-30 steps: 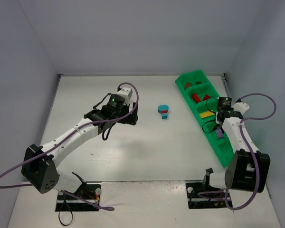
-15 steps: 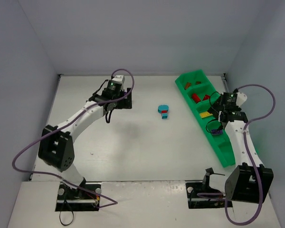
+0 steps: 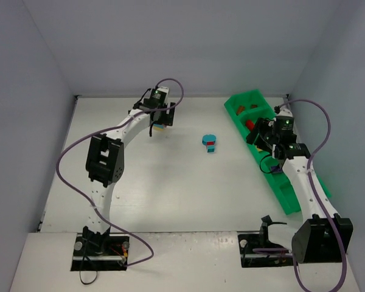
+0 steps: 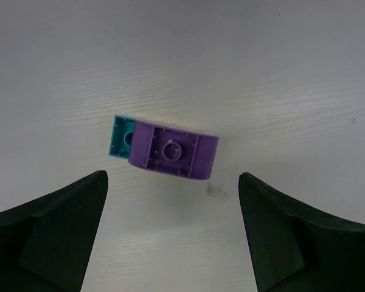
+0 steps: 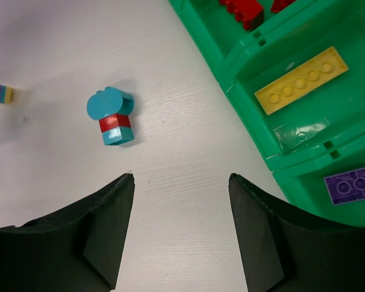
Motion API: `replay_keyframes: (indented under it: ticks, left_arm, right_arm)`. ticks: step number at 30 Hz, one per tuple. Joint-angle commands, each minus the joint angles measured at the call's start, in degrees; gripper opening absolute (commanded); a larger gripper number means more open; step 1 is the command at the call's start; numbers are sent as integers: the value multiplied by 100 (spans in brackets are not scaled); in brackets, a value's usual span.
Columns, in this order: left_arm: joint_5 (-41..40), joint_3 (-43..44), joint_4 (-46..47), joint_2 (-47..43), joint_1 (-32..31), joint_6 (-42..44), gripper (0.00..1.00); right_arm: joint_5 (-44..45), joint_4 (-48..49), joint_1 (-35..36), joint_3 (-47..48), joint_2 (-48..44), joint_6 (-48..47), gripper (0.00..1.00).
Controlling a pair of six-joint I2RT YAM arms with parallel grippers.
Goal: Sort the legos into containers by color
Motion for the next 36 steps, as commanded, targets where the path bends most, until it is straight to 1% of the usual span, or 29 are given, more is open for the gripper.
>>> replay_keyframes:
  ticks: [1, 5, 7, 12, 15, 16, 17, 18, 19, 22, 23, 24, 26, 30, 32, 33, 34, 35, 36]
  left_arm:
    - [-89, 612, -73, 60, 37, 395, 82]
    - [-150, 964, -143, 369, 46, 501, 81]
    - [-124, 1191, -318, 527, 54, 501, 82]
    - [-89, 1149, -319, 624, 46, 483, 81]
    - [-10, 1061, -319, 624, 37, 466, 74]
    - [25, 1009, -310, 563, 37, 457, 67]
    - [69, 878, -249, 528, 37, 448, 62]
    - [122, 789, -196, 406, 37, 431, 55]
    - [201, 684, -126, 326, 37, 404, 41]
    - [333, 183, 181, -51, -16, 343, 30]
    - [351, -35, 278, -139, -33, 325, 23]
    - [516, -229, 322, -419, -68, 256, 18]
    - [658, -354, 428, -527, -77, 149, 17]
    - [1150, -1247, 805, -1280, -112, -228, 15]
    - [1160, -1495, 964, -1519, -147, -264, 15]
    - [1151, -1671, 982, -1720, -148, -272, 19]
    - [1098, -1716, 982, -1801, -139, -281, 26]
    - [863, -1725, 956, -1897, -130, -334, 44]
    - [730, -1664, 912, -1916, -104, -369, 52]
  right_arm:
    - [-359, 379, 67, -60, -104, -168, 60]
    - [-394, 379, 67, -104, -104, -203, 61]
    - [-394, 397, 76, -122, -104, -194, 61]
    - [-438, 414, 67, -148, -69, -203, 61]
    - [-465, 441, 67, -148, -69, -203, 61]
    - [-473, 449, 67, -157, -60, -194, 61]
    - [-491, 450, 76, -157, -60, -203, 61]
    - [-500, 458, 76, -165, -60, -194, 61]
    - [-509, 467, 76, -165, -77, -203, 61]
    - [-570, 485, 85, -174, -95, -203, 61]
    - [-579, 485, 94, -183, -104, -203, 61]
    - [-649, 485, 120, -174, -113, -203, 61]
    - [-693, 502, 138, -166, -130, -203, 61]
    - [-1122, 616, 243, -130, -121, -256, 61]
    - [-1203, 625, 313, -104, -130, -256, 61]
    - [-1229, 651, 331, -95, -139, -256, 61]
    - [-1247, 660, 357, -86, -156, -273, 61]
    - [-1256, 669, 375, -78, -157, -274, 61]
    - [-1282, 669, 375, -69, -157, -282, 61]
